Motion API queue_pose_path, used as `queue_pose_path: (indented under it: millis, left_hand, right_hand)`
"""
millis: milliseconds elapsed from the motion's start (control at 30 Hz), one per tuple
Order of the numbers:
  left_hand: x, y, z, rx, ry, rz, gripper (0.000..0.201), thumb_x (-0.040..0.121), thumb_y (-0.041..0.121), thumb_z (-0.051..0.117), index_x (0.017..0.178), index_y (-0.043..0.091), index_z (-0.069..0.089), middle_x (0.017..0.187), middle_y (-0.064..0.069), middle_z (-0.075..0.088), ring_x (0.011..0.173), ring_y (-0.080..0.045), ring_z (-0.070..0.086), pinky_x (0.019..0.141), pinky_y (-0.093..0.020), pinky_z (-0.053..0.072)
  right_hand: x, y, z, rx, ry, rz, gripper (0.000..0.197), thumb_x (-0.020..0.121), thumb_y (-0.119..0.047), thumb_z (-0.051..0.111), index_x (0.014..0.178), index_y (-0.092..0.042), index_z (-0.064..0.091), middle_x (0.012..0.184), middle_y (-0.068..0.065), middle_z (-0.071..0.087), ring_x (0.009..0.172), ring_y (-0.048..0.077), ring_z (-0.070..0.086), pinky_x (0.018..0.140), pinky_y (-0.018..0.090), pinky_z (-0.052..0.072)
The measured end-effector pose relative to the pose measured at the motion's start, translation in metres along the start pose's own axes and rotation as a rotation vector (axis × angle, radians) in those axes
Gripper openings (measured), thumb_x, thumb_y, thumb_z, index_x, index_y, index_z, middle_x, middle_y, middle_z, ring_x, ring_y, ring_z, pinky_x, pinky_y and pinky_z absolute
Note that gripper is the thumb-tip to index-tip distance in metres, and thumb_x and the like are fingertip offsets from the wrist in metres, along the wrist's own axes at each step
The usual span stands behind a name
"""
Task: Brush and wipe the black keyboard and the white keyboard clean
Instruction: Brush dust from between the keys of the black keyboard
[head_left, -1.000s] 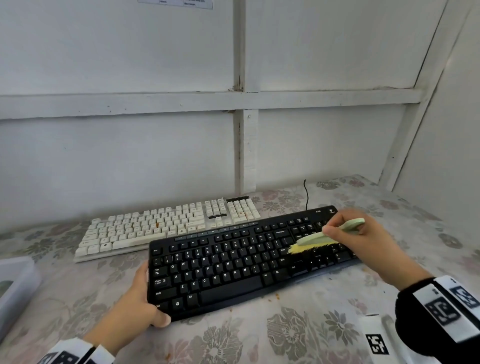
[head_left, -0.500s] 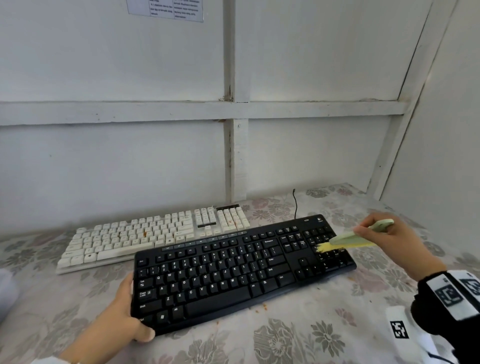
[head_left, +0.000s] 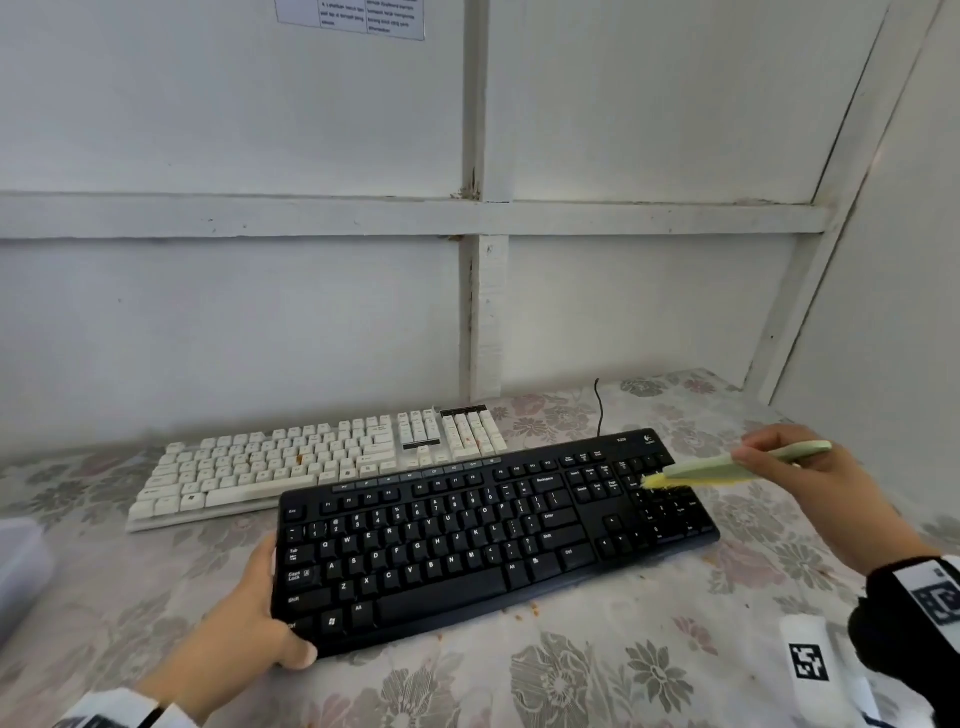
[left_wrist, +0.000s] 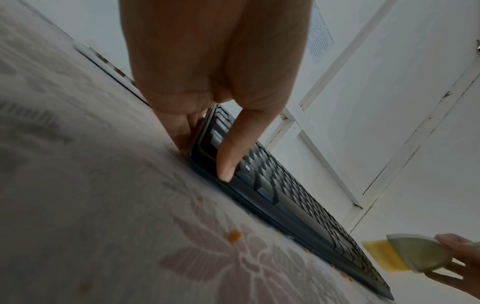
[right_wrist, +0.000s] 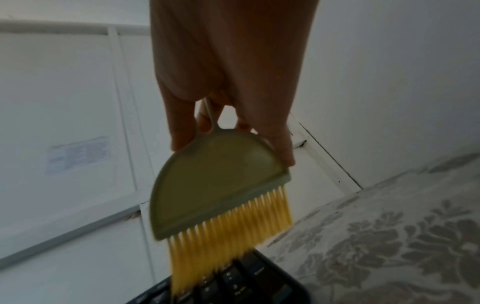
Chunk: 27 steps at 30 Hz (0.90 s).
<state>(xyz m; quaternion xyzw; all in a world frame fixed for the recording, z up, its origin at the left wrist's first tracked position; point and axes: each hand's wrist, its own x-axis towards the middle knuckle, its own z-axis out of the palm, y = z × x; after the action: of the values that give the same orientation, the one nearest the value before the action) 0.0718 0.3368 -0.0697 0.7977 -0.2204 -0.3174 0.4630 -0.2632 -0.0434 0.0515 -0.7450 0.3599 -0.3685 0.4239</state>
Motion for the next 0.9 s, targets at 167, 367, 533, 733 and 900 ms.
queue_pose_path:
  millis: [167, 367, 533, 733, 900]
  left_hand:
    - [-0.012, 0.038, 0.016, 0.045, 0.001, -0.009, 0.123, 0.033, 0.007, 0.067, 0.134, 0.05, 0.012, 0.097, -0.015, 0.068, 0.09, -0.038, 0.066, 0.086, -0.054, 0.049]
    - [-0.021, 0.049, 0.018, 0.105, 0.011, -0.022, 0.118, 0.05, -0.004, 0.066, 0.141, 0.043, 0.008, 0.101, -0.008, 0.067, 0.096, -0.034, 0.064, 0.09, -0.051, 0.05]
    - [-0.023, 0.049, 0.016, 0.098, 0.008, 0.001, 0.108, 0.051, -0.005, 0.065, 0.126, 0.055, 0.015, 0.103, -0.003, 0.067, 0.095, -0.028, 0.065, 0.091, -0.052, 0.049]
    - [-0.019, 0.043, 0.014, 0.075, -0.003, 0.056, 0.116, 0.035, 0.015, 0.068, 0.131, 0.052, 0.015, 0.104, -0.004, 0.066, 0.092, -0.026, 0.066, 0.082, -0.053, 0.054]
    - [-0.024, 0.047, 0.015, 0.123, 0.021, 0.1, 0.112, 0.043, 0.01, 0.067, 0.134, 0.05, 0.013, 0.1, -0.004, 0.066, 0.088, -0.024, 0.065, 0.079, -0.05, 0.055]
  right_hand:
    - [-0.003, -0.008, 0.007, -0.146, 0.037, -0.018, 0.018, 0.073, -0.033, 0.074, 0.072, -0.017, 0.067, 0.08, 0.002, 0.061, 0.076, 0.03, 0.055, 0.06, 0.03, 0.037]
    - [-0.062, -0.092, 0.081, -0.113, -0.141, -0.222, 0.009, 0.08, -0.028, 0.069, 0.074, -0.021, 0.068, 0.076, -0.008, 0.061, 0.06, 0.0, 0.056, 0.053, 0.011, 0.04]
    - [-0.108, -0.124, 0.156, -0.019, -0.419, -0.203, 0.01, 0.081, -0.035, 0.068, 0.077, -0.025, 0.069, 0.083, -0.01, 0.062, 0.069, -0.005, 0.055, 0.061, 0.008, 0.041]
    - [-0.136, -0.127, 0.209, -0.071, -0.542, -0.176, 0.017, 0.083, -0.044, 0.062, 0.083, -0.027, 0.064, 0.09, -0.007, 0.059, 0.082, 0.006, 0.057, 0.077, 0.027, 0.049]
    - [-0.15, -0.132, 0.227, -0.2, -0.55, -0.205, 0.014, 0.084, -0.05, 0.055, 0.087, -0.037, 0.058, 0.095, -0.011, 0.053, 0.1, 0.014, 0.048, 0.09, 0.042, 0.04]
